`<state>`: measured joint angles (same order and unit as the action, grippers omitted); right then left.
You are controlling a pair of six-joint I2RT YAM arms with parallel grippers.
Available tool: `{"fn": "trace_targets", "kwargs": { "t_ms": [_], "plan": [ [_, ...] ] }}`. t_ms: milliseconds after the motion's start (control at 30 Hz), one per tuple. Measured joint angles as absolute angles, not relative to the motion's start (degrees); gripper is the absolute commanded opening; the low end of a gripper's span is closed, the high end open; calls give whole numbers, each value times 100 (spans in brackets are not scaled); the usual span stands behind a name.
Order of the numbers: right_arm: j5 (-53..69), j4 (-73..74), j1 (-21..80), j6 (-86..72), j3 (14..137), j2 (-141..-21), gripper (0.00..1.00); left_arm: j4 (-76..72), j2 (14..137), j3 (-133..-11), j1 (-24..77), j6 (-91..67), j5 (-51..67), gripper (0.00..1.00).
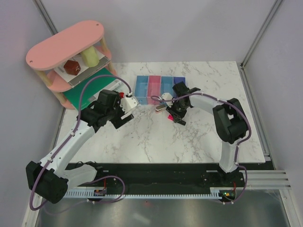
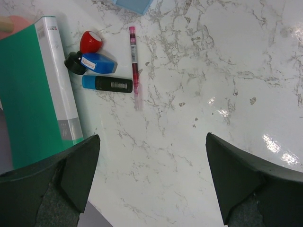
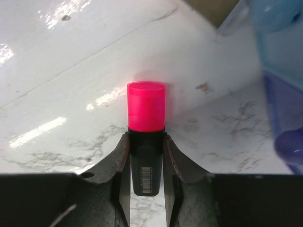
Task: Sort the stationery into containers
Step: Pick up the pen from the center of the board, then place the pen in the storage box.
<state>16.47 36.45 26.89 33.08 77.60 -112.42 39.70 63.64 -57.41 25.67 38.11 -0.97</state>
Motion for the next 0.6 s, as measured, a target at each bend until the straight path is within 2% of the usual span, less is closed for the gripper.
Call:
{"fn": "trace_targets", "kwargs": {
  "t_ms": [200,333,600],
  "plan": [
    [1953,3972,2689,2515,7824,-10763,0,3911,6410,-5544,2545,3815,-97,100],
    [2220,3924,2665,1841,8595,-10591,0,3913,6453,-5419,2541,3815,-97,100],
    [2213,2648,2403,298,9588,-10704,0,3911,6447,-5387,2510,3826,-123,100]
  ]
}}
